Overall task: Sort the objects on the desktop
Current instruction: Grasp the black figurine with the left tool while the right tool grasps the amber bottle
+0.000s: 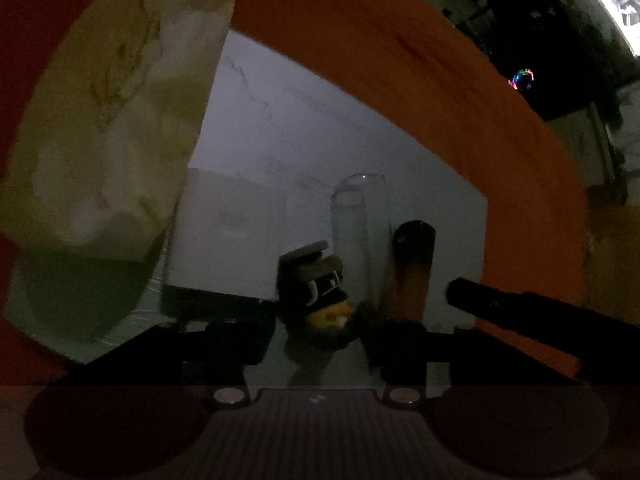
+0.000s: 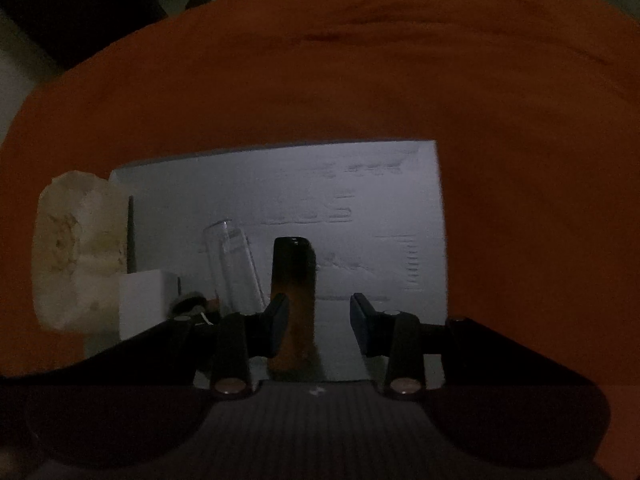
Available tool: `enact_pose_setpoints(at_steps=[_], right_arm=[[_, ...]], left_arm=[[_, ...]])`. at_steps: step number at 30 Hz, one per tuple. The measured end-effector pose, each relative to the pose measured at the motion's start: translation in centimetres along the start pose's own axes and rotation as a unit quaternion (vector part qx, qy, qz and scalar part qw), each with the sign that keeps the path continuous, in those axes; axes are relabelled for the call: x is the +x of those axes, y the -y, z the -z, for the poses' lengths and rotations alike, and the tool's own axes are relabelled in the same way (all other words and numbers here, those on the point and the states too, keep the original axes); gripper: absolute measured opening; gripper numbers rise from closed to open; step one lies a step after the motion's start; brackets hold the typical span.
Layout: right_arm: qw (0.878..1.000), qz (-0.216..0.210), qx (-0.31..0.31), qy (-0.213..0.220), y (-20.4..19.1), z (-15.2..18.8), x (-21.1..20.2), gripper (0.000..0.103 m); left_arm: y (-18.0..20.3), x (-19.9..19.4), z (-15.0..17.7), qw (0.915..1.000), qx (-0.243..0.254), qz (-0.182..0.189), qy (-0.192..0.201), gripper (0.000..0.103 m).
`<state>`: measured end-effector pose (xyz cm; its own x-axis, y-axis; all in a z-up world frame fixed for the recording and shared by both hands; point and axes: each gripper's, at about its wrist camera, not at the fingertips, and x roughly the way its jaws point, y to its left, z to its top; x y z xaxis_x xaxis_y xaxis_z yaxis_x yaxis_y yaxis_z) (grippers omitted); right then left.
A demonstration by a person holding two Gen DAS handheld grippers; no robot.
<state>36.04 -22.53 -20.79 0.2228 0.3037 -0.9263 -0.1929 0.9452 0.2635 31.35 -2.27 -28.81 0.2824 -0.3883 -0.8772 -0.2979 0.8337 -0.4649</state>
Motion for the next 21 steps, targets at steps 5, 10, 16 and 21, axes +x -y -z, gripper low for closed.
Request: enact_pose_setpoints(at_steps=[5, 10, 16, 21], right_arm=[[1.000, 0.002, -0.008, -0.011, -0.1, -0.1, 0.6, 0.038], [0.999, 0.013, -0.028, -0.024, -0.5, 0.5, 1.4, 0.029], [0.998, 0.024, -0.044, -0.038, 0.4, 2.2, 0.2, 0.029], [0.997, 0.039, -0.055, -0.047, 1.6, 4.1, -0.8, 0.029]], left_arm=[[0.5, 1.0, -0.3, 0.9999, 0.002, 0.006, 0.010, 0.039], [1.2, 1.4, -0.3, 0.9988, 0.039, 0.005, 0.029, 0.028], [1.2, -0.1, -0.1, 0.9954, 0.093, -0.006, -0.019, 0.026], [1.1, -1.1, 0.1, 0.9895, 0.134, -0.037, -0.040, 0.026]])
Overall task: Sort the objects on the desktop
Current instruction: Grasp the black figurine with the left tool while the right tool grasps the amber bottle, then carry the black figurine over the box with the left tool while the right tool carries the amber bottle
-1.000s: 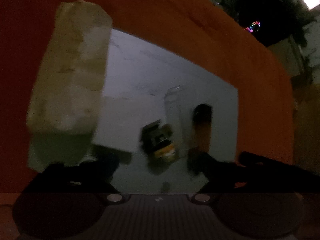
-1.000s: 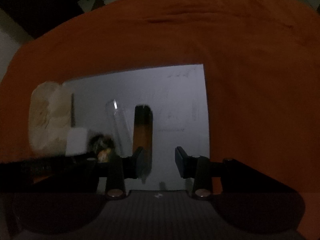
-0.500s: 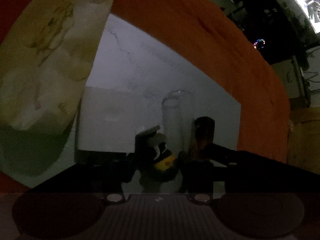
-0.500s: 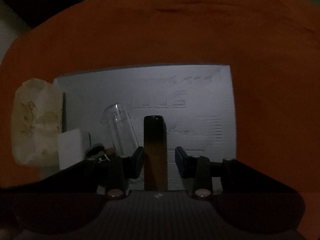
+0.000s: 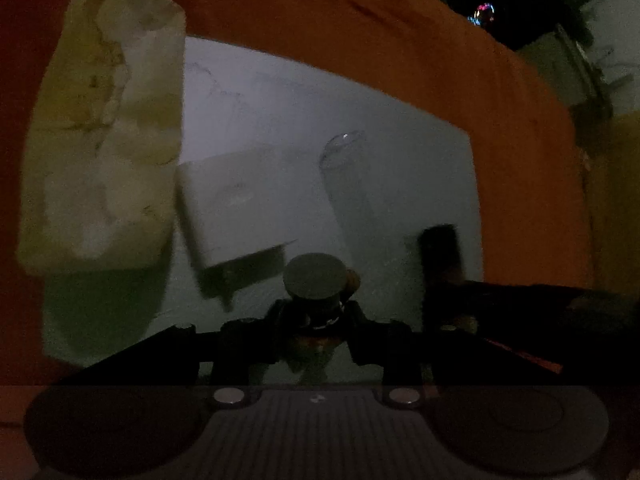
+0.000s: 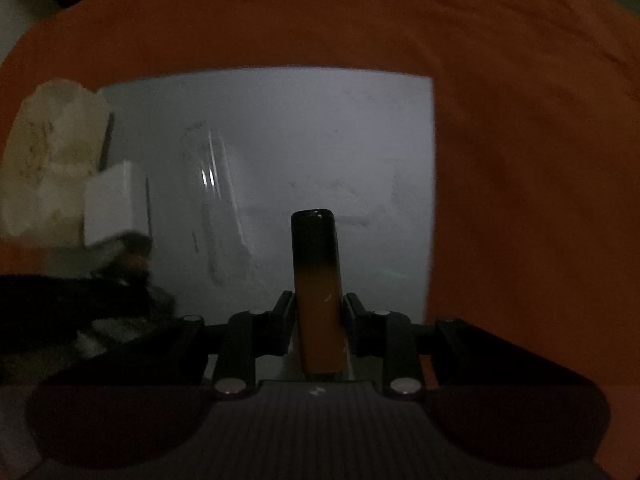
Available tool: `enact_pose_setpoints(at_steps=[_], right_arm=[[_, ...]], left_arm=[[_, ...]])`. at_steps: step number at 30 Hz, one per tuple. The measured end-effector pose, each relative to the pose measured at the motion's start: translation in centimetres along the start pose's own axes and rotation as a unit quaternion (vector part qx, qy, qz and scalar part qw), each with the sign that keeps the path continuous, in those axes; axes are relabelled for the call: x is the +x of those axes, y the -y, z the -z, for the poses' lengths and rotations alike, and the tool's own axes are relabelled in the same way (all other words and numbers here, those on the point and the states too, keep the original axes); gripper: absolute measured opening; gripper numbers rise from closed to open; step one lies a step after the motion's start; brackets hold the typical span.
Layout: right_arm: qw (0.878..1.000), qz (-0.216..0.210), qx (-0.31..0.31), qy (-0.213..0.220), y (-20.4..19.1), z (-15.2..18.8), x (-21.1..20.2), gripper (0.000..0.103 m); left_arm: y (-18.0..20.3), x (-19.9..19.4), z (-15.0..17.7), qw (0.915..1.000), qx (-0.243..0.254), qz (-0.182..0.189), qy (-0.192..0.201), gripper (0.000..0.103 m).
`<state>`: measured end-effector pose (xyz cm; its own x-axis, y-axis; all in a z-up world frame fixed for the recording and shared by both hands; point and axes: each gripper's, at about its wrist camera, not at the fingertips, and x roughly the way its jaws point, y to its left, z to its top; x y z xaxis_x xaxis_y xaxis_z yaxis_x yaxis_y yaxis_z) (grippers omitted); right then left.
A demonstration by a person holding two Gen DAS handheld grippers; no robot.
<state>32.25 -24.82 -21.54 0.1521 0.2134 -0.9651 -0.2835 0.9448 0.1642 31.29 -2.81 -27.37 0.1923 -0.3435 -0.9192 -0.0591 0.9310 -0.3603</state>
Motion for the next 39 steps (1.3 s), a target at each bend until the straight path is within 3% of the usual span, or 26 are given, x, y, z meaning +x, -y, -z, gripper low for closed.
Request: enact_pose_setpoints(at_steps=[1, 4, 6, 7, 13, 16, 18, 20, 24, 28, 39], right_arm=[[1.000, 0.000, 0.001, -0.001, 0.2, 0.3, -0.1, 0.029], [1.000, 0.002, 0.010, 0.000, 0.5, 0.4, -0.4, 0.030], [1.000, 0.002, 0.015, -0.002, 0.6, 0.2, -0.7, 0.035], [1.000, 0.000, 0.018, 0.001, 0.5, 0.0, -1.0, 0.037], [0.999, -0.002, 0.031, 0.016, 0.4, -0.9, -1.7, 0.043], [0.999, -0.001, 0.031, 0.008, 0.2, -0.9, -1.0, 0.043], [1.000, -0.003, 0.026, -0.003, 0.1, -0.6, -0.7, 0.041], [1.000, 0.008, 0.012, -0.008, -0.4, -0.3, -0.4, 0.033], [1.000, 0.025, -0.010, 0.000, -1.1, 0.4, -0.4, 0.028], [1.000, 0.007, 0.009, 0.007, -1.1, 0.2, -1.5, 0.028], [0.998, -0.019, 0.027, 0.060, -1.7, 1.3, -8.6, 0.028]], left_arm=[[-0.1, -0.1, 0.0, 1.0000, 0.005, -0.008, 0.001, 0.026], [-0.4, -0.1, -0.2, 0.9992, 0.009, -0.038, 0.007, 0.041], [-0.4, 0.4, -0.5, 0.9986, 0.010, -0.052, 0.007, 0.063], [-0.5, 0.4, -0.5, 0.9981, 0.011, -0.059, 0.013, 0.066], [-0.1, 1.5, -1.0, 0.9976, 0.002, -0.068, 0.014, 0.073], [0.8, 1.9, -0.6, 0.9971, 0.014, -0.072, 0.019, 0.062], [1.2, 1.9, -0.2, 0.9960, 0.026, -0.081, 0.026, 0.042], [0.8, 1.5, 0.1, 0.9970, 0.031, -0.067, 0.025, 0.026], [0.3, 0.9, 0.2, 0.9976, 0.033, -0.055, 0.024, 0.025], [-0.6, -0.4, -0.3, 0.9991, 0.013, -0.030, 0.026, 0.025], [-0.7, -7.4, 1.4, 0.9978, 0.017, -0.002, 0.064, 0.025]])
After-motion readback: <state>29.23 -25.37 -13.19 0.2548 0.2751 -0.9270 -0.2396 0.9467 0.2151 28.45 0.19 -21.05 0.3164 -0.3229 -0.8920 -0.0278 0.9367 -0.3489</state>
